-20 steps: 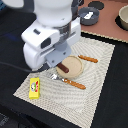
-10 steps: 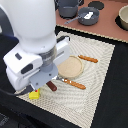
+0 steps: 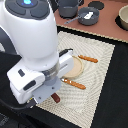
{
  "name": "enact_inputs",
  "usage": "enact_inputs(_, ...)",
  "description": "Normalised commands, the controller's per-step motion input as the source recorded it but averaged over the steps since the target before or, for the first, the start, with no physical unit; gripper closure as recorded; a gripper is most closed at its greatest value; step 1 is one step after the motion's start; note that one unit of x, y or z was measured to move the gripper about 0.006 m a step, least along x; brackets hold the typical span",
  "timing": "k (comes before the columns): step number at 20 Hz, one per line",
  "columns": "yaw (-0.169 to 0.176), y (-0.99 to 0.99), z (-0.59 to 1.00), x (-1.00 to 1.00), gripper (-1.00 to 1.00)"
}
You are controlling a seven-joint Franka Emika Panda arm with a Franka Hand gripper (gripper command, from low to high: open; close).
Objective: Interact with the objects in diverse but meaningful ways.
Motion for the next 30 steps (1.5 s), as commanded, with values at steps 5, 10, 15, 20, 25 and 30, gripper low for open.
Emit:
enact_inputs(5,0.0,-0.02,-0.12,0.28,1.0)
enact_inputs(10,-0.011,-0.03,-0.01,0.11,-1.0)
enact_inputs(15,-0.029,0.08,0.36,0.22,-1.0)
enact_inputs(20,-0.035,0.29,0.96,0.26,-1.0)
enact_inputs(25,-0.028,0.44,0.85,-0.09,-1.0)
enact_inputs(30,-0.004,0.63,0.37,-0.83,-1.0)
